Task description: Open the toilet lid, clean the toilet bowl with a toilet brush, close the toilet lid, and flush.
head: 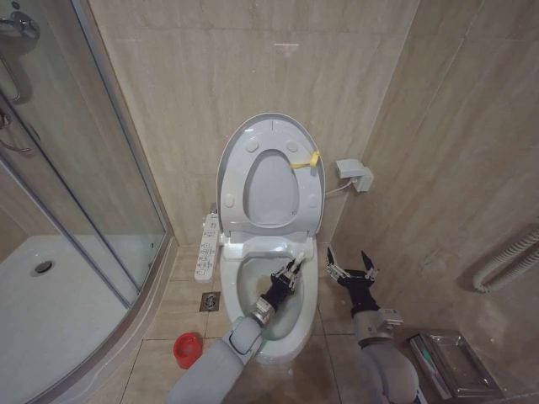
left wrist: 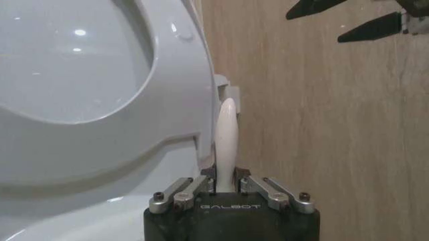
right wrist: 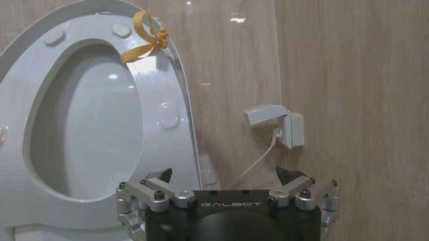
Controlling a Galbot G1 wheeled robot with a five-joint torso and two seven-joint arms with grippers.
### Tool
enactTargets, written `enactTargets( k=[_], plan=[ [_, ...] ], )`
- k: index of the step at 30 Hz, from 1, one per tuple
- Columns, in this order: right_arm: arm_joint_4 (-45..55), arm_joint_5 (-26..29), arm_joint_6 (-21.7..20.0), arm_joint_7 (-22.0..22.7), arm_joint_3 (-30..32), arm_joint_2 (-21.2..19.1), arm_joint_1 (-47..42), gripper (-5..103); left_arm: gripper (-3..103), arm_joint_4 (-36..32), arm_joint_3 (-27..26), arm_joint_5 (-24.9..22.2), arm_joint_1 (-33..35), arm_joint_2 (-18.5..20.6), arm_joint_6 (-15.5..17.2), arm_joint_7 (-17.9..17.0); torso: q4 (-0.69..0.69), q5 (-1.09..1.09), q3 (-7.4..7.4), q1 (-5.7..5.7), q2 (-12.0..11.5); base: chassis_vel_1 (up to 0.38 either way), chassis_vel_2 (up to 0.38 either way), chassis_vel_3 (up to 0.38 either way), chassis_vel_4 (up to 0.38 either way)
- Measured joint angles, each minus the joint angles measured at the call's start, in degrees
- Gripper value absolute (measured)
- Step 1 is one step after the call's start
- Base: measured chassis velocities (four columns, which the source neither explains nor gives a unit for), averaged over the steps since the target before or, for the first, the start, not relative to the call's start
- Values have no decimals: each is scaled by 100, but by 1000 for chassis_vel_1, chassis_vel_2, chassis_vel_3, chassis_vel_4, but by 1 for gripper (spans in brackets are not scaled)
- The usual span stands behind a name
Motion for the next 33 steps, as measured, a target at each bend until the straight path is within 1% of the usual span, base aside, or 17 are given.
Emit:
enactTargets(
  k=[5, 10, 12, 17, 19, 22, 24, 27, 30, 33],
  plan=[
    [0, 0, 0, 1, 0, 0, 0, 100, 17, 141, 176, -13, -250, -210, 3, 2, -2, -1, 0, 0, 0, 0, 0, 0, 0],
    [0, 0, 0, 1, 0, 0, 0, 100, 17, 261, 264, -19, -406, -305, -2, 25, -2, 0, 0, 0, 0, 0, 0, 0, 0],
    [0, 0, 0, 1, 0, 0, 0, 100, 17, 431, 272, -25, -457, -351, -54, 49, -2, 0, 0, 0, 0, 0, 0, 0, 0],
    [0, 0, 0, 1, 0, 0, 0, 100, 17, 716, 285, -21, -502, -400, -163, 84, 1, 0, 0, 0, 0, 0, 0, 0, 0],
    [0, 0, 0, 0, 0, 0, 0, 100, 17, 700, 285, -23, -527, -417, -164, 85, 0, 0, 0, 0, 0, 0, 0, 0, 0],
    [0, 0, 0, 1, 0, 0, 0, 100, 17, 455, 302, -72, -640, -454, -115, 86, -2, -1, -1, 0, 0, 0, 0, 0, 0],
    [0, 0, 0, 1, 0, 0, 0, 100, 17, 420, 326, -103, -668, -453, -104, 88, -3, -1, -1, 0, 0, 0, 0, 0, 0],
    [0, 0, 0, 1, 0, 0, 0, 100, 17, 542, 360, -112, -695, -444, -129, 113, -2, -2, -1, 0, 0, 0, 0, 0, 0],
    [0, 0, 0, 1, 0, 0, 0, 100, 17, 883, 362, -91, -730, -432, -222, 130, 1, -1, 0, 1, 0, 0, 0, 0, 0],
    [0, 0, 0, 0, 0, 0, 0, 100, 17, 858, 360, -95, -761, -424, -230, 133, 0, -1, 0, 0, 0, 0, 0, 0, 0]
  ],
)
